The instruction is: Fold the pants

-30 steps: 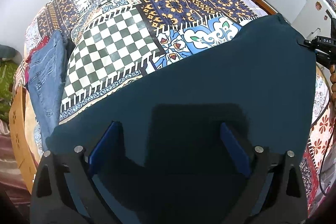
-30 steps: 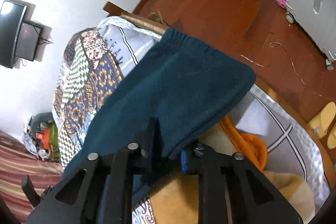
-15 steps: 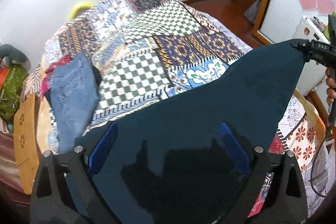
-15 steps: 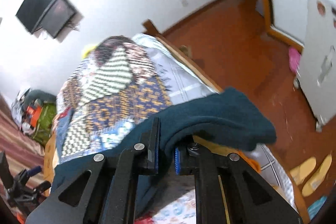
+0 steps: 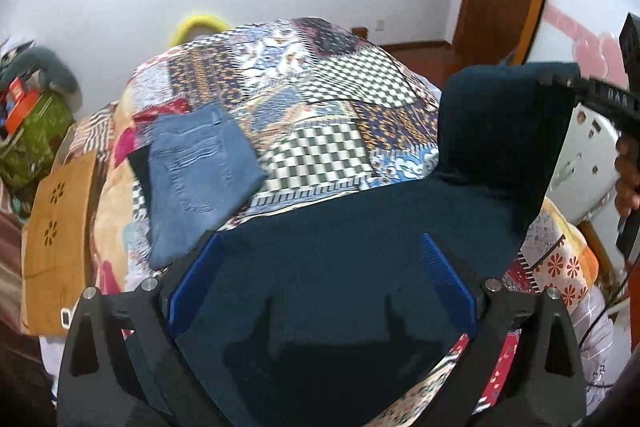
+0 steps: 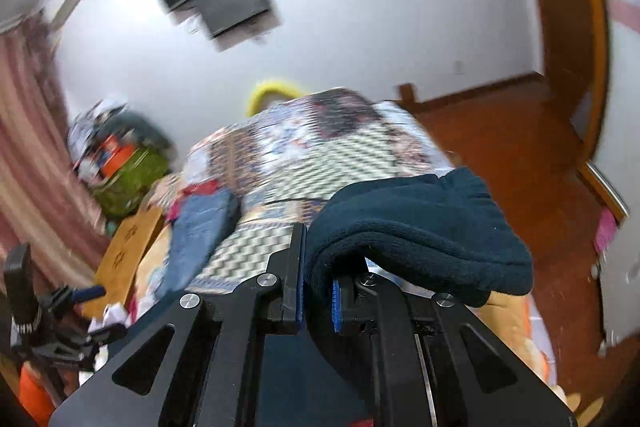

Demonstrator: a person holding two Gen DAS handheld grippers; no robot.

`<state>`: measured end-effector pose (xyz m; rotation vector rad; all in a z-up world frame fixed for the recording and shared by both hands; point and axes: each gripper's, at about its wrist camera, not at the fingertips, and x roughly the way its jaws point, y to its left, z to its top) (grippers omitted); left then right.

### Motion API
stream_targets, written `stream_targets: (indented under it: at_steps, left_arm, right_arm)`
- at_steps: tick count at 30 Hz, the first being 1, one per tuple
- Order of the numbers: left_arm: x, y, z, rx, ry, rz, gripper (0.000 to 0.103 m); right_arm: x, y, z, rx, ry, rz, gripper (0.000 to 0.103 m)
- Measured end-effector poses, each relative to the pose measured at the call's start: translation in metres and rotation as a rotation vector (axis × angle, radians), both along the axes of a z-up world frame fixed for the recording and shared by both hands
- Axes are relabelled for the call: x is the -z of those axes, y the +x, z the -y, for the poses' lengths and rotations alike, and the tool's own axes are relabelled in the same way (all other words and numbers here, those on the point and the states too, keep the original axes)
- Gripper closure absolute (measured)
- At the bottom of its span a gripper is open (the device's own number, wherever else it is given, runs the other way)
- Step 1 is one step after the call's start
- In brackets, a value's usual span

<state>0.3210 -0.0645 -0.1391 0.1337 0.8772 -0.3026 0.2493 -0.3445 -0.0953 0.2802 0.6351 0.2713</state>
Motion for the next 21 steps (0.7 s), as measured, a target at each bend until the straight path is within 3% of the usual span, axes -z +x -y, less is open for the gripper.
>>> stream_targets:
  at_steps: [4, 8, 12, 16, 21]
  left_arm:
    - [0.001, -0.007, -0.038, -0.061, -0.04, -0.011, 0.004]
    - [0.011, -0.014, -0.07, -0.123, -0.071, -0.039, 0.005]
    - [0.025, -0.019, -0.089, -0.164, -0.053, -0.067, 0.005]
    - [0.035, -0.024, -0.094, -0.174, -0.049, -0.088, 0.004]
    - [0.04, -0.02, -0.086, -0.166, -0.046, -0.096, 0.004]
  right_arm:
    - [0.01, 0.004, -0.06, -0.127, -0.065, -0.02, 0.094]
    - [0.044, 0.005, -0.119, -0.265, -0.139, -0.091, 0.094]
    - [0.09, -0.002, -0.165, -0.391, -0.241, -0.191, 0.094]
    - [0.125, -0.015, -0.18, -0.445, -0.319, -0.266, 0.093]
    - [0.127, -0.017, -0.168, -0.439, -0.274, -0.296, 0.09]
